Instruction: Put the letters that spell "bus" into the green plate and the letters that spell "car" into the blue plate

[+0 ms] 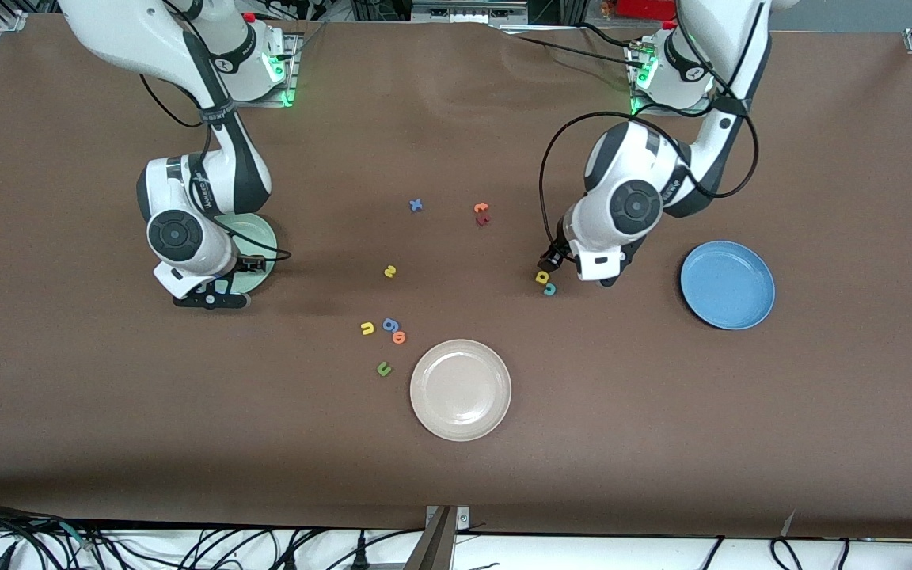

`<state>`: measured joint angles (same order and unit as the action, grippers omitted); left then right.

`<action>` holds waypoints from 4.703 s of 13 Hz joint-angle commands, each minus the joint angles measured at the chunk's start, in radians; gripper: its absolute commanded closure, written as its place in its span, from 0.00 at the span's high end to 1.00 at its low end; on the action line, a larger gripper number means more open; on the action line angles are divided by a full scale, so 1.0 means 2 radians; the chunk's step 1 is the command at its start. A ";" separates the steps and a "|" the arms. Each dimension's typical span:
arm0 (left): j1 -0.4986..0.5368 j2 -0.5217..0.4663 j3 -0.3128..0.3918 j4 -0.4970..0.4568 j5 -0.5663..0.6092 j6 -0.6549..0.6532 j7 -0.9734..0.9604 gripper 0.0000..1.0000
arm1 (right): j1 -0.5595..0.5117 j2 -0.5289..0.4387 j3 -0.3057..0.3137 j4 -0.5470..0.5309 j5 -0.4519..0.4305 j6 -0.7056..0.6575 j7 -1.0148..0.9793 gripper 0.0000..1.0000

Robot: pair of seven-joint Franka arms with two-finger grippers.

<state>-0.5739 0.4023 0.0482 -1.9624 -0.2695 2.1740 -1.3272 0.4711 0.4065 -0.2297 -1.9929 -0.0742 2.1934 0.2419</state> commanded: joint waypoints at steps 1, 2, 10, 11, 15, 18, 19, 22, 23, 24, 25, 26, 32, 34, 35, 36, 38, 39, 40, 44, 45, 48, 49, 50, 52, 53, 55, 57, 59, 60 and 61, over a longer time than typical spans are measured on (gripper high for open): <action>-0.013 0.001 0.005 -0.020 0.030 0.037 -0.032 0.98 | 0.001 0.017 0.044 0.063 0.008 -0.018 -0.006 0.99; -0.013 0.007 0.004 -0.020 0.030 0.040 -0.037 0.97 | 0.000 0.043 0.059 0.093 0.009 -0.018 -0.005 0.99; -0.044 0.050 0.005 -0.029 0.077 0.093 -0.096 0.88 | 0.004 0.177 0.080 0.230 0.086 0.035 0.009 0.64; -0.045 0.047 0.004 -0.030 0.077 0.093 -0.096 0.79 | 0.008 0.183 0.080 0.233 0.085 0.054 0.031 0.60; -0.044 0.037 0.004 -0.043 0.076 0.093 -0.090 0.42 | 0.014 0.208 0.080 0.252 0.087 0.082 0.051 0.57; -0.044 0.037 0.004 -0.062 0.076 0.116 -0.087 0.41 | 0.015 0.212 0.086 0.252 0.088 0.092 0.061 0.57; -0.044 0.037 0.004 -0.063 0.076 0.121 -0.087 0.42 | 0.015 0.216 0.095 0.253 0.088 0.094 0.078 0.57; -0.044 0.040 0.004 -0.063 0.076 0.123 -0.090 0.43 | 0.015 0.222 0.098 0.264 0.087 0.098 0.089 0.57; -0.042 0.040 0.004 -0.063 0.076 0.125 -0.090 0.43 | 0.015 0.222 0.098 0.264 0.088 0.098 0.089 0.58; -0.042 0.038 0.004 -0.062 0.076 0.125 -0.090 0.43 | 0.015 0.222 0.098 0.264 0.087 0.095 0.088 0.58; -0.042 0.036 0.004 -0.062 0.076 0.125 -0.090 0.43 | 0.015 0.219 0.097 0.264 0.085 0.093 0.086 0.58; -0.042 0.034 0.004 -0.062 0.076 0.125 -0.090 0.44 | 0.015 0.218 0.097 0.265 0.085 0.091 0.085 0.58; -0.041 0.030 0.005 -0.060 0.078 0.125 -0.087 0.44 | 0.018 0.215 0.097 0.275 0.088 0.069 0.148 0.57; -0.041 0.032 0.005 -0.058 0.110 0.126 -0.087 0.43 | 0.019 0.205 0.096 0.276 0.088 0.032 0.216 0.57; -0.041 0.034 0.005 -0.060 0.112 0.132 -0.087 0.43 | 0.018 0.199 0.096 0.276 0.088 0.023 0.262 0.57; -0.041 0.037 0.005 -0.060 0.113 0.136 -0.087 0.43 | 0.019 0.197 0.094 0.276 0.085 0.018 0.319 0.57; -0.041 0.038 0.005 -0.060 0.113 0.136 -0.087 0.43 | 0.019 0.199 0.094 0.276 0.084 0.016 0.441 0.57; -0.041 0.037 0.005 -0.060 0.113 0.136 -0.087 0.43 | 0.017 0.202 0.093 0.277 0.082 0.018 0.500 0.57; -0.041 0.037 0.005 -0.060 0.112 0.136 -0.087 0.43 | 0.008 0.204 0.093 0.276 0.082 0.021 0.535 0.58; -0.041 0.034 0.005 -0.057 0.107 0.136 -0.088 0.42 | 0.004 0.223 0.096 0.277 0.088 0.046 0.599 0.55; -0.041 0.034 0.004 -0.057 0.107 0.137 -0.087 0.42 | 0.005 0.227 0.098 0.281 0.088 0.056 0.621 0.54; -0.042 0.037 0.004 -0.058 0.107 0.156 -0.088 0.42 | 0.014 0.233 0.105 0.295 0.088 0.061 0.660 0.54; -0.043 0.039 0.004 -0.058 0.106 0.160 -0.087 0.42 | 0.015 0.234 0.106 0.295 0.088 0.062 0.670 0.54; -0.044 0.040 0.004 -0.059 0.106 0.161 -0.087 0.42 | 0.018 0.235 0.106 0.295 0.088 0.062 0.671 0.54; -0.044 0.041 0.004 -0.060 0.107 0.162 -0.087 0.42 | 0.026 0.239 0.106 0.295 0.087 0.062 0.679 0.54; -0.044 0.043 0.004 -0.060 0.107 0.162 -0.087 0.42 | 0.027 0.240 0.106 0.295 0.085 0.062 0.679 0.54; -0.045 0.044 0.004 -0.064 0.107 0.165 -0.087 0.42 | 0.027 0.240 0.105 0.295 0.082 0.062 0.677 0.44; -0.045 0.044 0.004 -0.068 0.107 0.167 -0.087 0.42 | 0.027 0.240 0.105 0.295 0.081 0.061 0.674 0.21; -0.046 0.047 0.004 -0.067 0.108 0.168 -0.087 0.42 | 0.026 0.237 0.103 0.295 0.079 0.059 0.670 0.13; -0.046 0.049 0.004 -0.067 0.108 0.168 -0.087 0.42 | 0.026 0.236 0.103 0.295 0.079 0.058 0.669 0.13; -0.047 0.050 0.004 -0.067 0.109 0.169 -0.087 0.42 | 0.026 0.233 0.101 0.295 0.078 0.056 0.668 0.13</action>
<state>-0.6587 0.4980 0.0533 -2.0896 -0.0780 2.4934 -1.4891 0.5202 0.8646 -0.0186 -1.4251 0.0870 2.3160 1.5820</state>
